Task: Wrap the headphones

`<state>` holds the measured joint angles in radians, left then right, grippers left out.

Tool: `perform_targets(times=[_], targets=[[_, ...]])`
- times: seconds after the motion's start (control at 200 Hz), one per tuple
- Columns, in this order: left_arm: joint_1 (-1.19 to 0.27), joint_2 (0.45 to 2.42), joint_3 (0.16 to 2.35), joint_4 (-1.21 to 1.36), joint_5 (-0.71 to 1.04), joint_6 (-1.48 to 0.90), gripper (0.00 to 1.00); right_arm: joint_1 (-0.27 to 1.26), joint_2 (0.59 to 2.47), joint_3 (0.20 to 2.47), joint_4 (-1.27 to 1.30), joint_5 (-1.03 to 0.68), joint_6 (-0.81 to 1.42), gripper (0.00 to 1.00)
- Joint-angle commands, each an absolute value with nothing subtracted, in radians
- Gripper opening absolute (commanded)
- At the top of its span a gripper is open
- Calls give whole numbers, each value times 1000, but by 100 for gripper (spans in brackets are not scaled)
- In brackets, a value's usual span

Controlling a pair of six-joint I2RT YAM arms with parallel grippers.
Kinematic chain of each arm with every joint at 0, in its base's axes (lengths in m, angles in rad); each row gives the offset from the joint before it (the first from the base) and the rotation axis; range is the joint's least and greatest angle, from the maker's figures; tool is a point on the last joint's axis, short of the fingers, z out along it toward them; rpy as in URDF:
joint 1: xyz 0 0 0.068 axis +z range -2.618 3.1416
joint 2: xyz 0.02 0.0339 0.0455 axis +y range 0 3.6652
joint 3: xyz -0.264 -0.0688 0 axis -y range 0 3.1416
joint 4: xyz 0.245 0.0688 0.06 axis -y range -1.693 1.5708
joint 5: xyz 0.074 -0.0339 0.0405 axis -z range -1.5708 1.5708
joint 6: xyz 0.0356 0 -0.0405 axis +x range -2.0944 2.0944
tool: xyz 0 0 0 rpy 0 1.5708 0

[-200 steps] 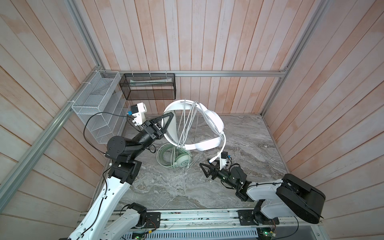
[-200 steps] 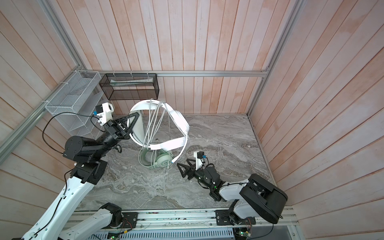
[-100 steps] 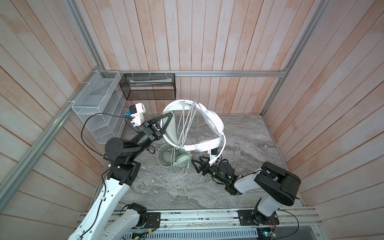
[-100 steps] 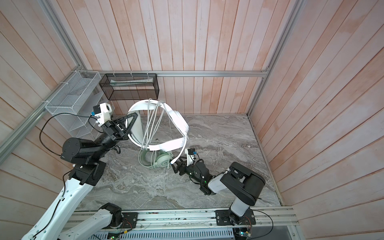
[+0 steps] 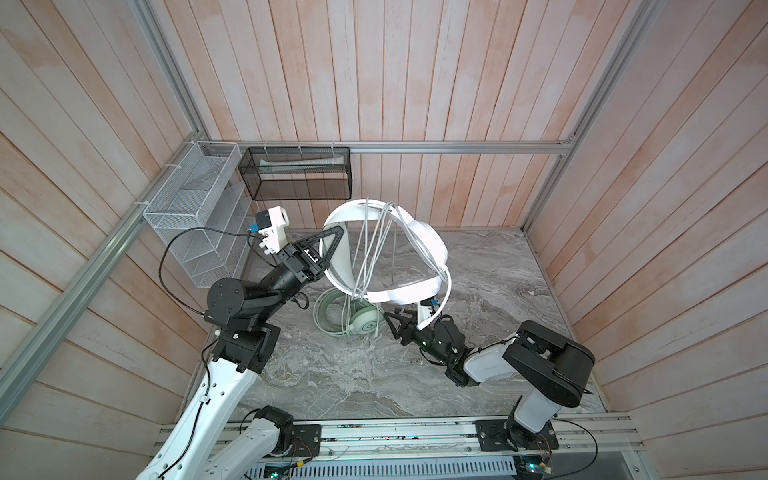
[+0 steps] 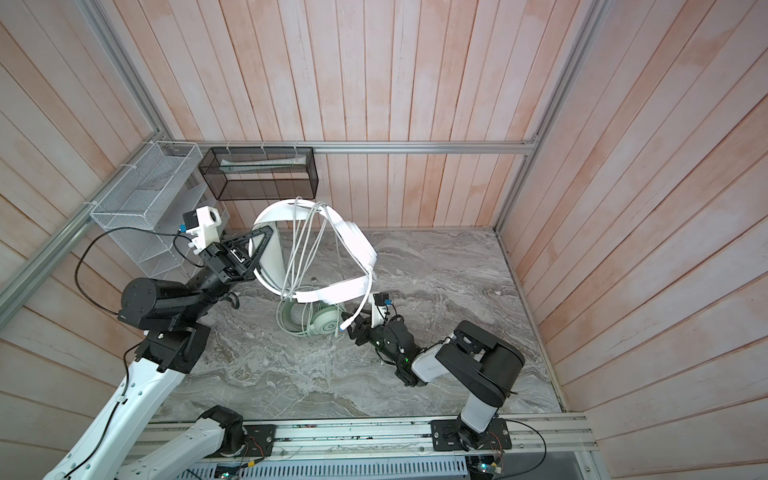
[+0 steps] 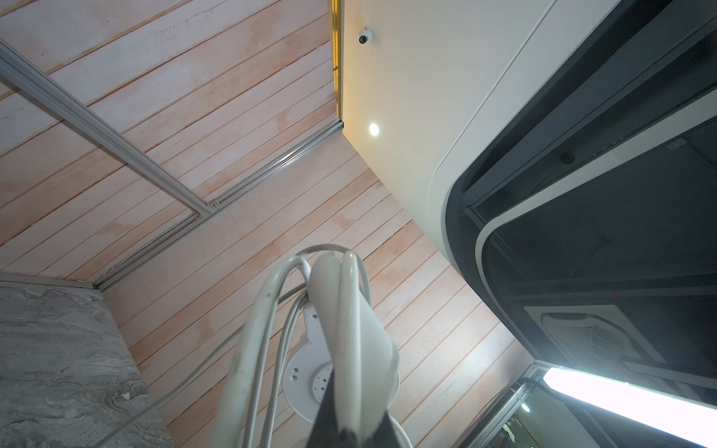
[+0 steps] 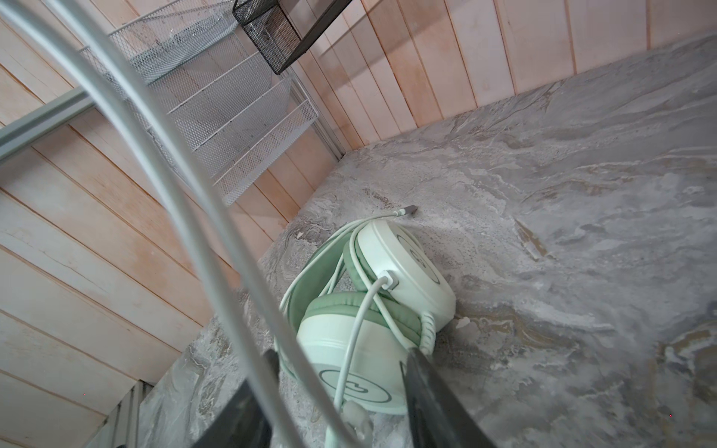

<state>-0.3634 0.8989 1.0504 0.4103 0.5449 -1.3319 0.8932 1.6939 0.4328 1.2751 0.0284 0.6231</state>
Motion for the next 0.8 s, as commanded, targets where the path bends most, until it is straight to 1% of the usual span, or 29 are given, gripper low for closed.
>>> perform_targets(times=[0.0, 0.03, 0.045, 0.09, 0.155, 0.175, 0.24, 0.265, 0.325, 0.335, 0.51, 0.795], targets=[[-368, 873, 1052, 481, 521, -1345, 0, 887, 1682, 451, 1269, 38, 608, 39], [-368, 873, 1052, 481, 521, -1346, 0, 887, 1678, 453, 1262, 38, 603, 38], [-368, 873, 1050, 482, 521, -1345, 0, 887, 1677, 453, 1259, 40, 602, 32], [-368, 873, 1049, 484, 522, -1348, 0, 887, 1673, 454, 1252, 40, 598, 25], [-368, 874, 1046, 486, 522, -1349, 0, 888, 1666, 454, 1242, 41, 595, 20], [-367, 873, 1045, 487, 522, -1349, 0, 887, 1666, 453, 1241, 41, 596, 16], [-368, 874, 1046, 488, 520, -1349, 0, 887, 1665, 451, 1238, 34, 595, 11], [-368, 874, 1046, 489, 520, -1350, 0, 887, 1665, 450, 1238, 30, 596, 7], [-368, 875, 1046, 488, 519, -1350, 0, 889, 1667, 452, 1231, 20, 597, 3], [-367, 874, 1046, 489, 519, -1349, 0, 888, 1669, 451, 1229, 18, 597, 0], [-367, 885, 1041, 518, 514, -1367, 0, 926, 1704, 511, 1134, -10, 598, 0], [-368, 892, 1033, 580, 464, -1404, 0, 1067, 1797, 637, 988, -12, 527, 0]])
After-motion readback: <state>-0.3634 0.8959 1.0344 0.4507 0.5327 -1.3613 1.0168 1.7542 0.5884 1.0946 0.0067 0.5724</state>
